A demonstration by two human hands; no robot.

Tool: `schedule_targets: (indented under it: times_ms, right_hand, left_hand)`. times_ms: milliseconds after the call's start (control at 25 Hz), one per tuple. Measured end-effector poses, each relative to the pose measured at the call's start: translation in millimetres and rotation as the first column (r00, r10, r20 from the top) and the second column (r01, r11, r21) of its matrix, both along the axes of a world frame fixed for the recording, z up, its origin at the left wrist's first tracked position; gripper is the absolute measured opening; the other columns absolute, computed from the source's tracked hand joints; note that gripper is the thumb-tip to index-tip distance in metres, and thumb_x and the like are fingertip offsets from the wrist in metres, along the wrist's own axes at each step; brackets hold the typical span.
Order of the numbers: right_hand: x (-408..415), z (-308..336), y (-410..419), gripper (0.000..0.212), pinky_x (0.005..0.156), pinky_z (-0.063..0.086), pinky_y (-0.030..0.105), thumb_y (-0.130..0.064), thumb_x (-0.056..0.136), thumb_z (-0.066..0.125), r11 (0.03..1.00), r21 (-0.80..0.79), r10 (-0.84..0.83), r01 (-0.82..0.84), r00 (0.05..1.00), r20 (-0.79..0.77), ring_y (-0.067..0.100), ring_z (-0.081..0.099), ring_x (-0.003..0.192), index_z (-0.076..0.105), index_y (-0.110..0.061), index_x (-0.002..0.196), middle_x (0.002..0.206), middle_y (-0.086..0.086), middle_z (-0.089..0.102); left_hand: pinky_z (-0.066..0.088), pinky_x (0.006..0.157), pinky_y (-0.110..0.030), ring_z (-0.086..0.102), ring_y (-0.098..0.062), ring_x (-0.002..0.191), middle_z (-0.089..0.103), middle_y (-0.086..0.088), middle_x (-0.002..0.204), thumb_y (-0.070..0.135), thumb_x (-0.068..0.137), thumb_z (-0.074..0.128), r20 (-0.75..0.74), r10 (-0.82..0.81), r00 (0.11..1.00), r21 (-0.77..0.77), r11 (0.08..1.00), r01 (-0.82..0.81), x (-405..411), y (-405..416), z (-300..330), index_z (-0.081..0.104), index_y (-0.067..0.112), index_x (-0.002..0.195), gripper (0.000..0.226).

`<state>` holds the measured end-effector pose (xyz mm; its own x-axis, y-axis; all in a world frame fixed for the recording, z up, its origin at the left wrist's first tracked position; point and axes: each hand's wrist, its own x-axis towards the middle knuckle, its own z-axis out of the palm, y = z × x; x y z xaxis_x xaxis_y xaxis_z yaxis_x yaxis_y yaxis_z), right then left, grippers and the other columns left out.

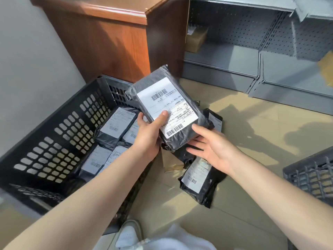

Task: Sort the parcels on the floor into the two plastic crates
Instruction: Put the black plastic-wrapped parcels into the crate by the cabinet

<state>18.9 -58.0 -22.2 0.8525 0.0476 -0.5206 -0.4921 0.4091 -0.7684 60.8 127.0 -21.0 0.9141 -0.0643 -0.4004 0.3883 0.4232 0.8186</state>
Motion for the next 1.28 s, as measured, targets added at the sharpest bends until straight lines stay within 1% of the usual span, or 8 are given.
schedule_targets:
  times_ms: [520,640,720,760,800,880,1120,1280]
  right_hand:
    - [76,31,55,0.048,0.080,0.060,0.038,-0.044,0.078,0.062,0.927,-0.335,-0.128,0.171,0.981,0.145,0.019,0.075,0.085,0.063,-0.016,0.117,0.098,0.002,0.077]
    - [84,37,71,0.052,0.072,0.054,0.037,-0.040,0.077,0.060,0.899,-0.426,-0.020,0.101,0.981,0.192,0.031,0.074,0.088,0.065,0.003,0.105,0.099,0.016,0.076]
    - [85,38,88,0.056,0.101,0.042,0.056,-0.040,0.078,0.057,0.866,-0.500,0.098,0.024,0.971,0.217,0.035,0.044,0.116,0.062,0.008,0.106,0.104,0.020,0.072]
    - [85,38,97,0.051,0.087,0.014,0.041,-0.037,0.082,0.056,0.852,-0.524,0.142,-0.005,0.965,0.222,0.017,0.050,0.074,0.062,0.008,0.105,0.089,-0.002,0.058]
    - [87,36,105,0.048,0.098,0.044,0.057,-0.034,0.085,0.056,0.834,-0.552,0.170,-0.021,0.960,0.221,0.042,0.059,0.109,0.061,0.008,0.106,0.128,0.004,0.040]
    - [89,29,117,0.045,0.073,0.036,0.037,-0.033,0.085,0.057,0.823,-0.567,0.188,-0.032,0.957,0.219,0.020,0.049,0.076,0.060,0.009,0.102,0.083,0.008,0.053]
    - [90,6,141,0.045,0.080,0.041,0.032,-0.044,0.085,0.059,0.840,-0.541,0.205,-0.045,0.949,0.239,0.012,0.058,0.093,0.064,-0.006,0.108,0.104,0.006,0.068]
    - [77,-14,153,0.017,0.084,0.037,0.031,-0.051,0.093,0.047,0.788,-0.604,0.289,-0.116,0.937,0.198,0.009,0.050,0.092,0.051,-0.034,0.096,0.094,-0.015,0.051]
  left_hand:
    - [0.037,0.100,-0.028,0.047,-0.013,0.121,0.046,0.002,0.133,0.051,0.085,0.064,0.321,0.291,0.901,0.554,0.714,-0.428,54,118,34,0.037,0.021,0.129,0.060]
    - [0.033,0.109,-0.027,0.044,-0.008,0.129,0.048,0.008,0.139,0.049,0.088,0.063,0.423,-0.300,0.855,0.869,0.402,-0.288,66,153,51,0.041,0.024,0.139,0.060]
    - [0.033,0.112,-0.034,0.041,-0.011,0.134,0.046,0.009,0.145,0.053,0.088,0.062,0.126,-0.649,0.750,0.992,0.103,-0.077,69,158,62,0.039,0.027,0.144,0.066]
    - [0.034,0.109,-0.033,0.043,-0.012,0.132,0.047,0.011,0.144,0.057,0.087,0.060,-0.036,-0.694,0.719,0.999,-0.006,0.044,68,157,66,0.038,0.030,0.145,0.068]
    - [0.036,0.105,-0.031,0.048,-0.012,0.127,0.050,0.013,0.139,0.061,0.086,0.056,-0.168,-0.679,0.714,0.982,-0.056,0.178,68,155,66,0.039,0.032,0.144,0.067]
    - [0.037,0.098,-0.030,0.059,-0.009,0.111,0.061,0.018,0.121,0.071,0.082,0.050,-0.310,-0.603,0.735,0.909,0.038,0.415,68,157,59,0.048,0.036,0.132,0.061]
    - [0.047,0.078,-0.026,0.072,0.000,0.078,0.075,0.020,0.088,0.100,0.026,0.053,-0.361,-0.574,0.735,0.769,0.262,0.582,65,182,33,0.060,0.044,0.104,0.097]
    - [0.045,0.070,-0.028,0.069,-0.012,0.075,0.072,0.018,0.064,0.075,0.072,0.050,-0.356,-0.369,0.859,0.798,0.357,0.485,65,219,19,0.056,0.039,0.091,0.041]
